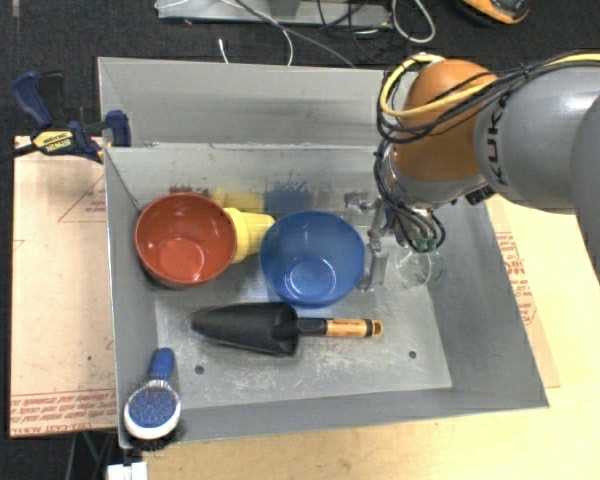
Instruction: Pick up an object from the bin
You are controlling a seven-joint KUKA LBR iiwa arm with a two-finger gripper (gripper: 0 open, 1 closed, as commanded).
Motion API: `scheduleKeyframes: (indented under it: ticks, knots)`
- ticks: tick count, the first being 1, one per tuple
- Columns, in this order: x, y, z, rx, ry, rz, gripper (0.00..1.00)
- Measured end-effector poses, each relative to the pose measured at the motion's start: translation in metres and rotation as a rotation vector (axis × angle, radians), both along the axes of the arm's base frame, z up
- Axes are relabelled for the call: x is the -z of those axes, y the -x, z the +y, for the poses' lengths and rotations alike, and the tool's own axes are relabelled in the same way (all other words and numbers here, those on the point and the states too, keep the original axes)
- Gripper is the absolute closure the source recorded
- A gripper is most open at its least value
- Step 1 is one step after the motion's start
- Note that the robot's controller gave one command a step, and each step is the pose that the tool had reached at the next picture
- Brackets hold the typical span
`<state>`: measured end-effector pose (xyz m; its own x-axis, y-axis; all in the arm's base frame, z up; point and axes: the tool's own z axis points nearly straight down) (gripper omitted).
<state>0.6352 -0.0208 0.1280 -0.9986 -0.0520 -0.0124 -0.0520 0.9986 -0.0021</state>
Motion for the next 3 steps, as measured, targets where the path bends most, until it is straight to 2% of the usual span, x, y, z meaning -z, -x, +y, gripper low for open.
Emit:
scheduleKeyframes:
  ticks: [1, 2, 3]
  knots:
    - [0.029, 0.112, 0.057, -0.137, -0.003, 0.019, 0.0]
    - [0.058, 0.028, 0.005, 0.172, -0.002, -0.006, 0.0]
    - [0.058, 0.092, 0.098, -0.178, -0.005, 0.017, 1.0]
